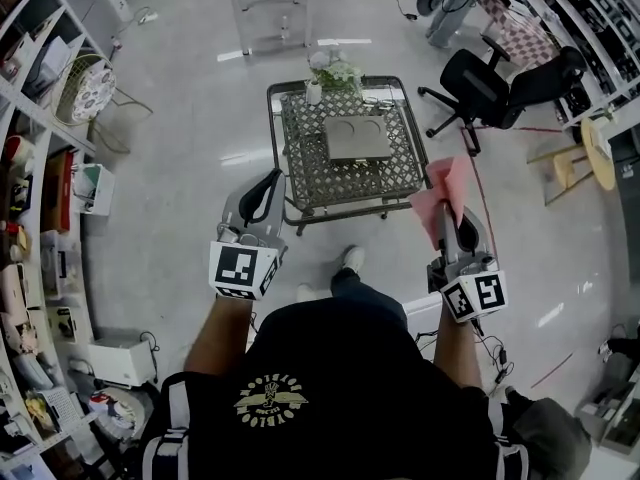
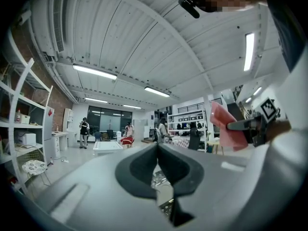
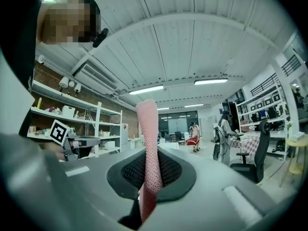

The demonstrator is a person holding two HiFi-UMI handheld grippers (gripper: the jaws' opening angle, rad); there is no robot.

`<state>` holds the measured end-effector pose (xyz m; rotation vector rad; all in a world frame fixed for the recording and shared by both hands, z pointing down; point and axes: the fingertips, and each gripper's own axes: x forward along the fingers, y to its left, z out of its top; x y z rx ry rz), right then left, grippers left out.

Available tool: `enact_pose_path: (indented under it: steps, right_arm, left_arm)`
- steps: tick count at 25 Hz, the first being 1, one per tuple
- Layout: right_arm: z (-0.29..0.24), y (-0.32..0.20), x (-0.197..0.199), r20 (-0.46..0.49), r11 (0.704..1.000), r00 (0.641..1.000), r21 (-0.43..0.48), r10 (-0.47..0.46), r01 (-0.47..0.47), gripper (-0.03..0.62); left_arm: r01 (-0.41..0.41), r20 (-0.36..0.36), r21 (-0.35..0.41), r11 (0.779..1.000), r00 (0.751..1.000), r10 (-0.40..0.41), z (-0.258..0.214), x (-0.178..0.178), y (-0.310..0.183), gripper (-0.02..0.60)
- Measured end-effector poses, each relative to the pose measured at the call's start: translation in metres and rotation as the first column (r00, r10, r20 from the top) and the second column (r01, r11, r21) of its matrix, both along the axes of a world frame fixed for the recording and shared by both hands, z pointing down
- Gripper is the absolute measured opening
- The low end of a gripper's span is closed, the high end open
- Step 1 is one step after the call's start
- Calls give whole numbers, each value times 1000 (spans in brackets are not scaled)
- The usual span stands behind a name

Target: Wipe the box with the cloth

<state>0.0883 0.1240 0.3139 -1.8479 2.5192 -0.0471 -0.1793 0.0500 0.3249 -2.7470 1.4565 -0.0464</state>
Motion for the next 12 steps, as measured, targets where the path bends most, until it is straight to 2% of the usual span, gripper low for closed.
enact_pose_path:
  steps: [8,12]
  right_arm:
    - [13,-35,25,25,1000,1000,-13,2,-2,17]
    - [25,-59,50,39,999,999,-45,14,-13,17]
  left_arm:
    - [-3,35,-46,999,999,5,20,25,-32,0]
    - [-7,18,-85,996,1000,8,28,45,-56,0]
